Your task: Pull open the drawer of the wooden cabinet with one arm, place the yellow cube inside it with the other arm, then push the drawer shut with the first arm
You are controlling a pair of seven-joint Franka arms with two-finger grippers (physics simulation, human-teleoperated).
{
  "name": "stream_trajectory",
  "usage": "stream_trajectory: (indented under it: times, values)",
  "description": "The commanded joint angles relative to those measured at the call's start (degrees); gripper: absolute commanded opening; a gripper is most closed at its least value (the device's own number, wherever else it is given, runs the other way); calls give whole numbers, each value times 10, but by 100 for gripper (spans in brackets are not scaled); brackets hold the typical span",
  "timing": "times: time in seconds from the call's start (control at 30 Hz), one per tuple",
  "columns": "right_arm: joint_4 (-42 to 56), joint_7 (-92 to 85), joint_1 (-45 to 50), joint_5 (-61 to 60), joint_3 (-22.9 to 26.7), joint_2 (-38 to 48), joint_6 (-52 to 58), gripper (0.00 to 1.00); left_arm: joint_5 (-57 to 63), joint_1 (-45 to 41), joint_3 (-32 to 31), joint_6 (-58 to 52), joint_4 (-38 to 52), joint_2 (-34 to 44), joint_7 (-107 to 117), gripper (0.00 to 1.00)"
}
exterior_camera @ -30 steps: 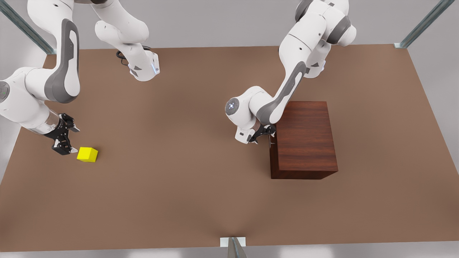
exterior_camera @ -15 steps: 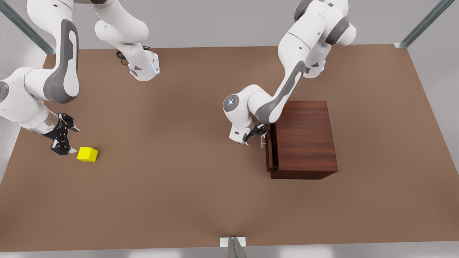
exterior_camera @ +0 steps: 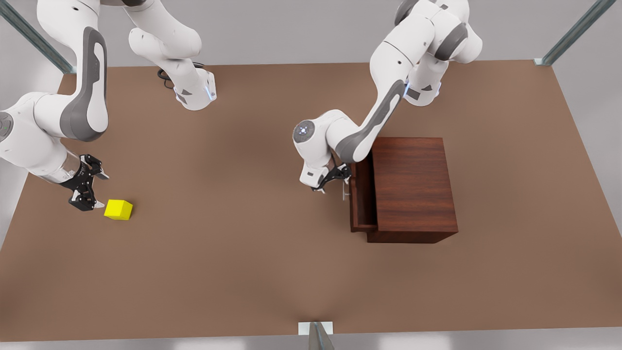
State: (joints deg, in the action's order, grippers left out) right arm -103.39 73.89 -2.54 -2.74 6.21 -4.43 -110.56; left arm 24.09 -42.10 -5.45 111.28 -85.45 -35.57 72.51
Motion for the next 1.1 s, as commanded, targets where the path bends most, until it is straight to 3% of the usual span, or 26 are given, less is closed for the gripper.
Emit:
stream_trajectory:
  times: [0.0, 0.7, 0.8, 0.87, 0.93, 0.97, 1.0, 1.03, 1.07]
  values:
    - [0, 7, 1, 0, 0, 0, 0, 100, 0, -3, 0, 0, 10, -5, 51, 100]
    - [1, 7, 0, 0, 0, 0, -1, 100, -7, -32, -5, -12, 83, -42, 114, 100]
    - [1, 7, 0, 0, 0, 0, -2, 100, -19, -29, -58, -236, 176, -13, 40, 100]
    - [4, 7, -1, 12, 1, -6, -4, 100, -77, 52, -55, -316, 162, 85, -129, 100]
    - [26, 37, 6, 20, -1, -39, -6, 100, -181, 244, -55, -339, 114, 174, -403, 100]
    - [27, 36, 5, 19, -1, -60, -18, 100, -240, 350, -54, -295, 38, 220, -547, 100]
    - [27, 37, 2, 18, 0, -78, -42, 100, -297, 420, -52, -175, -103, 301, -669, 100]
    - [27, 38, 0, 13, 5, -87, -54, 100, -317, 450, -43, -84, -195, 357, -716, 100]
    - [26, 38, -5, 14, 6, -109, -80, 100, -311, 451, -42, -118, -124, 346, -710, 100]
